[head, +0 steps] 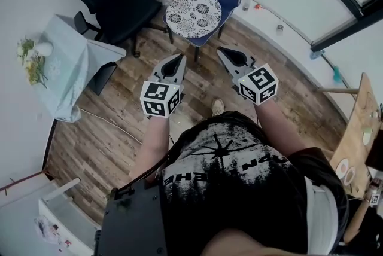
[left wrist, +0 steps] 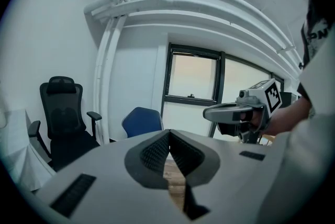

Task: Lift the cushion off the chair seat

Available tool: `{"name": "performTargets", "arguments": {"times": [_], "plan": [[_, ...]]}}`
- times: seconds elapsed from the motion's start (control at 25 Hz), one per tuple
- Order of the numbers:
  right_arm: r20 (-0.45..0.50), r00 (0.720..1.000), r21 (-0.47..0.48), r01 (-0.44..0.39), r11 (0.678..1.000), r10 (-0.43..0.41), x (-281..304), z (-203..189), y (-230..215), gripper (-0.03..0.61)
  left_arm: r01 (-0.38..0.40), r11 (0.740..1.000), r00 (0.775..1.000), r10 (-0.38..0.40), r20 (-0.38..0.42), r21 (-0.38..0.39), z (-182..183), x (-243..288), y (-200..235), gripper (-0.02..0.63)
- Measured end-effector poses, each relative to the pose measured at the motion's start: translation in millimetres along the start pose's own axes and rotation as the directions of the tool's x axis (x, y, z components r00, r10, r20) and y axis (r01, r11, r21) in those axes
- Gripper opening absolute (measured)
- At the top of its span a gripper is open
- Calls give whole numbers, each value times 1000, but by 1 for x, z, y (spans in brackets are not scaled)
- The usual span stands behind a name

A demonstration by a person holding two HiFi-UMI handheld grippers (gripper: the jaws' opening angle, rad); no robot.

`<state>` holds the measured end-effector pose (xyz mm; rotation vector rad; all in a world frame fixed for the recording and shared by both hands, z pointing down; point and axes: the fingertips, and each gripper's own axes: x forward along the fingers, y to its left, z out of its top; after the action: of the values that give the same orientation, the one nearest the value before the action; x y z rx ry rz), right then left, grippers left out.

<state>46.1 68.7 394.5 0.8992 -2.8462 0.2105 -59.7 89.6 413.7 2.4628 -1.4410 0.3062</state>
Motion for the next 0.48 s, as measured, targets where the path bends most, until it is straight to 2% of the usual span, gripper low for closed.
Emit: {"name": "performTargets", "arguments": {"times": [0.48], "plan": [[-4, 997, -22, -72, 997, 72, 31, 1, -72, 18, -68, 998, 998, 68, 3, -2, 22, 69, 17, 12]]}}
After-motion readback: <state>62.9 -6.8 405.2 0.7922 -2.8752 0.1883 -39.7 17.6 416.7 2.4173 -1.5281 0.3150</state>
